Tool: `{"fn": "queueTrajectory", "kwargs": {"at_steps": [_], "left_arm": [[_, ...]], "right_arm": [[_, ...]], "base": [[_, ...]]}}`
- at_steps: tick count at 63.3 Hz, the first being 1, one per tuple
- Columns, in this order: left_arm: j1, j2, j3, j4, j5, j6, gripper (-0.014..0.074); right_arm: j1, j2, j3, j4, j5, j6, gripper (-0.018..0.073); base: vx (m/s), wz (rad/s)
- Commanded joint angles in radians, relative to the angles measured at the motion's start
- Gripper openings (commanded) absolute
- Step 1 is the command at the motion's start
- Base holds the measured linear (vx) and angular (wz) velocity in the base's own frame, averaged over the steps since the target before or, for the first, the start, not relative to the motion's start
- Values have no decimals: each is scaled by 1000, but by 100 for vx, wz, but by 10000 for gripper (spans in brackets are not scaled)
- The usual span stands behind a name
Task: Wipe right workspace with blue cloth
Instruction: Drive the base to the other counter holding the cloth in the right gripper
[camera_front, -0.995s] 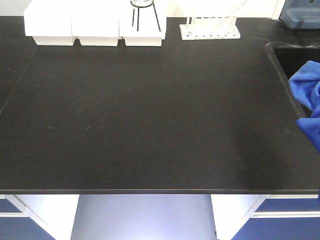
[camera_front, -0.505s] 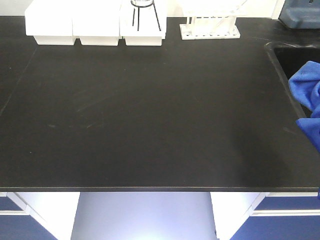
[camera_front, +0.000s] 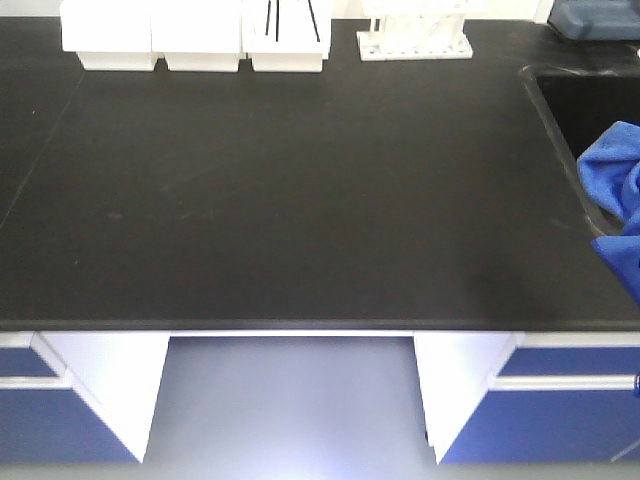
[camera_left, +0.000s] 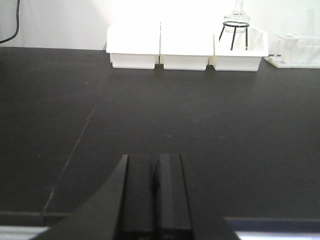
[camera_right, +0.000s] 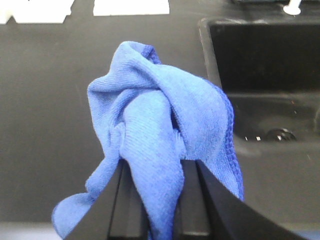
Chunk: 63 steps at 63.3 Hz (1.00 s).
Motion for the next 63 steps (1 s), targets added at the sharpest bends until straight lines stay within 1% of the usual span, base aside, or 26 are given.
{"fn": "queueTrajectory", "kwargs": {"at_steps": [1,63], "left_arm": [[5,-16,30,1,-79,-8,-6],[5,-16,30,1,-79,-8,-6]], "right_arm": [[-5,-5,-30,0,-74,-7,-8],[-5,-5,-30,0,-70,-7,-8]], "base": [[-24,-2],[-28,0]]}}
